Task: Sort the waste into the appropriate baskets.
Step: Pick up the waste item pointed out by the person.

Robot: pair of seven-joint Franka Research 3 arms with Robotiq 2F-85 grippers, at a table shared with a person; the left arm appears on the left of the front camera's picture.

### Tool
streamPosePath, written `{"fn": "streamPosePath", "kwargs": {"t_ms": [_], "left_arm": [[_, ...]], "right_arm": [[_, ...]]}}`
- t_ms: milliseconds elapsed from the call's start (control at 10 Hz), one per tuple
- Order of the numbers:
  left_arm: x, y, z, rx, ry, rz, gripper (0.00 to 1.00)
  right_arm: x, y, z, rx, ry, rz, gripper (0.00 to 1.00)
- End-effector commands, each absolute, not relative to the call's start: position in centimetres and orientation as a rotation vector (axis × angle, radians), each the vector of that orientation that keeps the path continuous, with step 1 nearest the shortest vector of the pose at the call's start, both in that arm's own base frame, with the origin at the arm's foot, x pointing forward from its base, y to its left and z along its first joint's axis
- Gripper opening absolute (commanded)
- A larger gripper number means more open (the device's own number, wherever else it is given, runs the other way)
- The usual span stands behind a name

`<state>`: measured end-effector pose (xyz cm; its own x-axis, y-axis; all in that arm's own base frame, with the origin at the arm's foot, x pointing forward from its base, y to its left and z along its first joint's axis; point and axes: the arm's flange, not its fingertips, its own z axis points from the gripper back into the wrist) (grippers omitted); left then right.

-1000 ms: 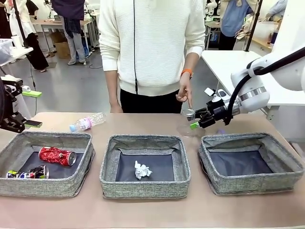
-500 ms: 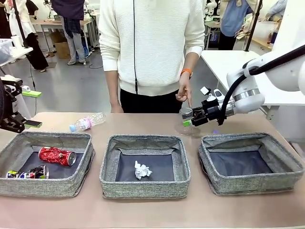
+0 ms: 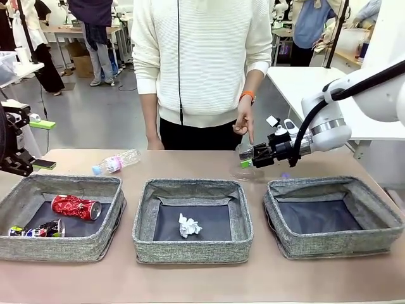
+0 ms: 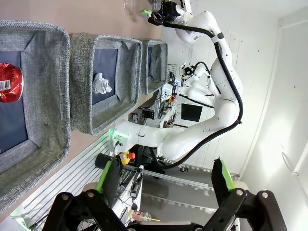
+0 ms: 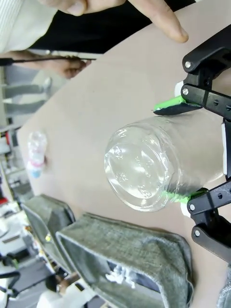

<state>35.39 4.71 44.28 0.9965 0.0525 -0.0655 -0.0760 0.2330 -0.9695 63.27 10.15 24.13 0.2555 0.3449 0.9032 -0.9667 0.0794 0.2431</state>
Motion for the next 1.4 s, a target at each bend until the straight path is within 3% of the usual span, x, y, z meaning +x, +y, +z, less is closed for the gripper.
{"fn": "streamPosePath", "kwargs": {"t_ms": [0,100,200,300,400,500,600,900,1000,1300], "left_arm": [[35.2,4.9,44.5,-1.345,0.008,0.067,1.00],[35.2,4.9,44.5,-1.345,0.008,0.067,1.00],[35.2,4.9,44.5,-1.345,0.008,0.067,1.00],[35.2,4.9,44.5,-1.345,0.008,0.067,1.00],[35.2,4.9,44.5,-1.345,0.008,0.067,1.00],[35.2,4.9,44.5,-1.345,0.008,0.067,1.00],[35.2,4.9,44.5,-1.345,0.008,0.067,1.00],[35.2,4.9,44.5,-1.345,0.008,0.067,1.00],[35.2,4.9,44.5,-1.345,0.008,0.067,1.00],[35.2,4.9,44.5,-1.345,0.008,0.067,1.00]], "right_arm": [[62.7,10.2,24.2,1.012,-0.804,1.164,0.40],[62.7,10.2,24.2,1.013,-0.802,1.166,0.55],[62.7,10.2,24.2,1.011,-0.801,1.167,0.21],[62.7,10.1,24.2,1.013,-0.798,1.170,0.36],[62.7,10.1,24.2,1.013,-0.796,1.171,0.01],[62.7,10.0,24.2,1.023,-0.784,1.172,0.16],[62.7,9.8,24.2,1.035,-0.765,1.175,0.00],[61.9,6.9,26.6,1.123,-0.692,1.153,0.00],[60.6,4.9,29.7,1.101,-0.621,1.144,0.00],[52.9,-1.0,43.6,1.021,-0.614,1.167,0.00]]}}
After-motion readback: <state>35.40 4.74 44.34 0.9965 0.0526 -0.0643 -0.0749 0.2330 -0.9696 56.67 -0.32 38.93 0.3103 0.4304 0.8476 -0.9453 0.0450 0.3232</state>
